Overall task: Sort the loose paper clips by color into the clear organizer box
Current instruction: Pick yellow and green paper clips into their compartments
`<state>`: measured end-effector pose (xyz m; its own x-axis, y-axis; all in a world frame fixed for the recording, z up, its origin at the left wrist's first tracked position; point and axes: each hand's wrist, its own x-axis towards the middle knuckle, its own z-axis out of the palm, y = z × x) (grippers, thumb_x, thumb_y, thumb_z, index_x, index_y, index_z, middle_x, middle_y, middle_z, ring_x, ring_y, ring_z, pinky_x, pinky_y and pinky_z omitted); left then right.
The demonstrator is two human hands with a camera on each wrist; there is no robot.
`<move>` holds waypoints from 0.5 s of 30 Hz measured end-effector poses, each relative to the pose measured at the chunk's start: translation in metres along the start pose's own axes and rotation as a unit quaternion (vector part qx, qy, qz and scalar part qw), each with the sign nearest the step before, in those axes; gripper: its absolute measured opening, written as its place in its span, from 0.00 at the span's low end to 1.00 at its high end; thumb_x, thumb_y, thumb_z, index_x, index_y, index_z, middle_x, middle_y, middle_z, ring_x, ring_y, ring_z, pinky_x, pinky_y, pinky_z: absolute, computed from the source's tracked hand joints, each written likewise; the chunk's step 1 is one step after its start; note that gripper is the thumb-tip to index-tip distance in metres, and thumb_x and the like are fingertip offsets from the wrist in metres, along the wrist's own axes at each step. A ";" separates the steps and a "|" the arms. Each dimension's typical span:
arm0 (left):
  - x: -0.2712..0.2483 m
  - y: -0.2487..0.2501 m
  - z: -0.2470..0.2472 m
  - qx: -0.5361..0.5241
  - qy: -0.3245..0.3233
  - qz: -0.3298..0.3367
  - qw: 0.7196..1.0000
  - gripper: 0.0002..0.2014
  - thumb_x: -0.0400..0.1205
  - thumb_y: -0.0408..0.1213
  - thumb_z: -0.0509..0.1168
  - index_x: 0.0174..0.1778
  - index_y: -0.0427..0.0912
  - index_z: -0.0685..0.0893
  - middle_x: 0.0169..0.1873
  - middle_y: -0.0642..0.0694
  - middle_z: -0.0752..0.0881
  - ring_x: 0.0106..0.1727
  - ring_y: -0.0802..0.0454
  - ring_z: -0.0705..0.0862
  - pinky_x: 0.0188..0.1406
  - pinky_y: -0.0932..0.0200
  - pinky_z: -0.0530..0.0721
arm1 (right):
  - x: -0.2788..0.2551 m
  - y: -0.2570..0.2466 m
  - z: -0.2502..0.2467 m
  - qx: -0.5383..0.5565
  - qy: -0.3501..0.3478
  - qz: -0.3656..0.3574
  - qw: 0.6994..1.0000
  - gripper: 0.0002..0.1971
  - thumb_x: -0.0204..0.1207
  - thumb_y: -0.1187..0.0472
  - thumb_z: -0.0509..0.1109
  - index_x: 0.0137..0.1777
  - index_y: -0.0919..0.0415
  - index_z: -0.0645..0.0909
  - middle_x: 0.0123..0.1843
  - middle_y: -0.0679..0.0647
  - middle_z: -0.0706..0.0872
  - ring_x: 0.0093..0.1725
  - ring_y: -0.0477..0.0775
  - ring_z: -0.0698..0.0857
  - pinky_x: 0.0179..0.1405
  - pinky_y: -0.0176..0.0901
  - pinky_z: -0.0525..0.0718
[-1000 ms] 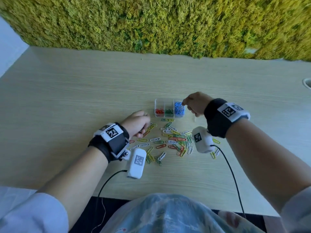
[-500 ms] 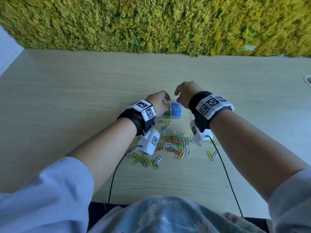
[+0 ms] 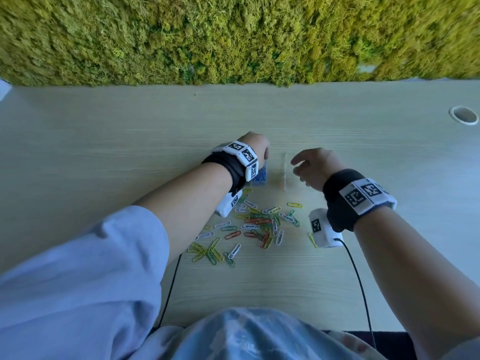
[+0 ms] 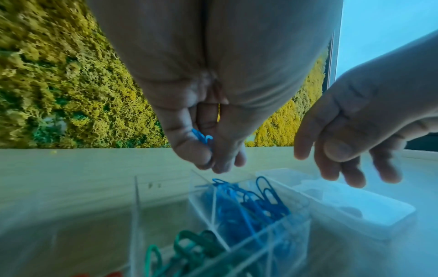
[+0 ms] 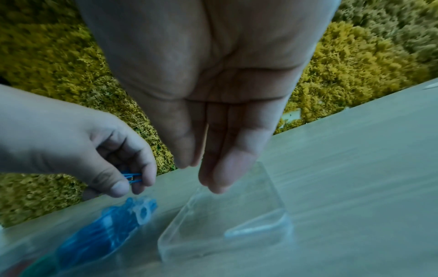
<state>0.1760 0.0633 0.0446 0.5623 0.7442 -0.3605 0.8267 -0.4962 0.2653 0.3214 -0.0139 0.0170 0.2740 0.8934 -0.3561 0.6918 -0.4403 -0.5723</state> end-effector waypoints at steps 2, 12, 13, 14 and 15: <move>0.002 0.001 0.000 -0.014 0.010 -0.014 1.000 0.17 0.80 0.24 0.58 0.59 0.43 0.85 0.61 0.42 0.84 0.58 0.42 0.84 0.46 0.58 0.78 | -0.002 0.004 0.000 0.014 0.004 0.002 1.000 0.11 0.77 0.65 0.68 0.57 0.57 0.85 0.43 0.56 0.87 0.41 0.58 0.86 0.49 0.54 0.89; -0.023 -0.035 0.001 -0.121 0.136 -0.039 0.983 0.16 0.82 0.27 0.55 0.52 0.46 0.87 0.53 0.45 0.86 0.42 0.50 0.80 0.39 0.61 0.74 | -0.008 -0.028 0.016 -0.088 0.000 -0.061 0.994 0.15 0.81 0.64 0.61 0.60 0.49 0.84 0.52 0.57 0.89 0.41 0.57 0.88 0.43 0.48 0.89; -0.029 -0.040 0.002 -0.122 0.138 -0.044 0.982 0.15 0.83 0.28 0.56 0.52 0.47 0.87 0.54 0.45 0.86 0.41 0.50 0.80 0.38 0.61 0.74 | -0.009 -0.033 0.019 -0.128 -0.002 -0.076 0.989 0.17 0.81 0.63 0.58 0.63 0.46 0.81 0.54 0.56 0.88 0.37 0.55 0.86 0.37 0.46 0.88; -0.035 -0.045 0.002 -0.121 0.141 -0.048 0.982 0.15 0.83 0.30 0.56 0.52 0.47 0.87 0.55 0.46 0.86 0.40 0.50 0.80 0.38 0.62 0.74 | -0.010 -0.039 0.021 -0.157 -0.008 -0.087 0.984 0.20 0.82 0.64 0.56 0.67 0.44 0.78 0.55 0.57 0.87 0.32 0.53 0.83 0.29 0.42 0.84; -0.042 -0.050 0.003 -0.119 0.143 -0.051 0.981 0.14 0.84 0.31 0.56 0.53 0.47 0.87 0.56 0.46 0.86 0.40 0.51 0.80 0.38 0.62 0.74 | -0.010 -0.044 0.023 -0.176 -0.021 -0.088 0.980 0.24 0.81 0.66 0.55 0.71 0.42 0.75 0.59 0.57 0.85 0.31 0.51 0.81 0.24 0.38 0.78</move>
<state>0.1111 0.0557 0.0435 0.4204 0.8967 -0.1385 0.8312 -0.3195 0.4550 0.2728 -0.0058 0.0289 0.1067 0.9449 -0.3093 0.9156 -0.2147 -0.3399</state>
